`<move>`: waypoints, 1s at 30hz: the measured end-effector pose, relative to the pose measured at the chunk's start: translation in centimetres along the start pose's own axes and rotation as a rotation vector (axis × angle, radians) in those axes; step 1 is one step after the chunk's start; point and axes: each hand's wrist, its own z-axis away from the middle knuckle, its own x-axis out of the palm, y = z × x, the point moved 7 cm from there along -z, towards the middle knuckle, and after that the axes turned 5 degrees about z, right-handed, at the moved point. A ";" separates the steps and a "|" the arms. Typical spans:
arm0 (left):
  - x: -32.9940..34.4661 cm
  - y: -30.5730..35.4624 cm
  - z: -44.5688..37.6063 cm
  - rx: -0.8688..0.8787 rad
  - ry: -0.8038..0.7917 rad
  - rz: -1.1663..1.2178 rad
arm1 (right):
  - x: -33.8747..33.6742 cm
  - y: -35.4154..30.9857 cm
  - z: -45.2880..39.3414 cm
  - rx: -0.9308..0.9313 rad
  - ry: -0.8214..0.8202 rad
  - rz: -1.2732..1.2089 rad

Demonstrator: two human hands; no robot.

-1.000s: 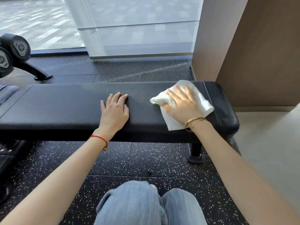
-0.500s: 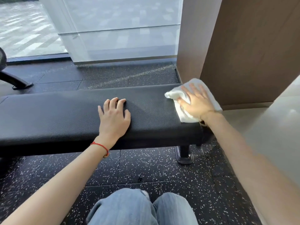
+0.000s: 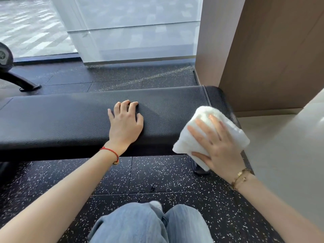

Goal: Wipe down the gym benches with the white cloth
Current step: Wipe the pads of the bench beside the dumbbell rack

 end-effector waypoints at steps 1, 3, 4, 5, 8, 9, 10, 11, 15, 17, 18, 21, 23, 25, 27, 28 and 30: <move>0.0 0.0 0.0 0.001 0.003 -0.003 | 0.2 -0.7 -1.0 -0.014 -0.007 0.017; 0.1 0.0 0.0 0.001 0.014 -0.011 | 0.9 -3.1 -3.6 -0.082 -0.011 0.013; 0.0 0.0 0.0 -0.002 0.017 -0.006 | 1.1 -4.4 -4.9 -0.105 -0.014 0.030; 0.1 0.0 0.0 -0.006 0.014 0.008 | 1.0 -5.5 -5.8 -0.114 -0.021 0.046; 0.0 -0.2 0.2 -0.006 0.005 0.033 | 0.8 -6.0 -5.6 -0.126 -0.003 0.016; -0.1 -0.3 0.2 -0.003 0.006 0.032 | 0.5 -5.1 -4.7 -0.116 0.009 -0.011; -0.1 -0.3 0.2 0.001 0.006 0.030 | 0.2 -3.8 -3.6 -0.086 0.041 -0.034; -0.1 -0.2 0.2 0.005 0.005 0.028 | 0.1 -2.3 -2.5 -0.042 0.064 -0.038; 0.0 0.0 0.1 0.002 0.016 0.009 | 0.3 1.4 -1.2 0.025 0.002 -0.022; 0.1 0.0 0.0 -0.004 0.018 0.017 | 0.6 0.0 -3.1 -0.021 -0.057 -0.035; 0.2 0.0 0.0 -0.005 0.016 0.023 | 0.9 -1.5 -4.3 -0.057 -0.072 -0.038; 0.2 -0.3 0.2 -0.009 0.012 0.043 | 0.7 -5.5 -6.6 -0.095 -0.063 -0.057; 0.1 -0.3 0.2 -0.005 0.012 0.052 | 0.5 -5.4 -6.7 -0.073 -0.064 -0.081; 0.0 -0.4 0.3 0.003 0.008 0.044 | 0.0 -3.6 -5.7 -0.022 -0.049 -0.151; -0.1 -0.4 0.3 0.005 0.007 0.033 | 0.1 -0.4 -5.0 0.079 -0.036 -0.191; -0.1 -0.3 0.3 0.004 0.009 0.027 | 0.3 1.1 -5.2 0.121 -0.053 -0.180; 0.0 -0.2 0.3 -0.001 0.012 0.012 | 1.1 4.0 -6.8 0.227 -0.123 -0.184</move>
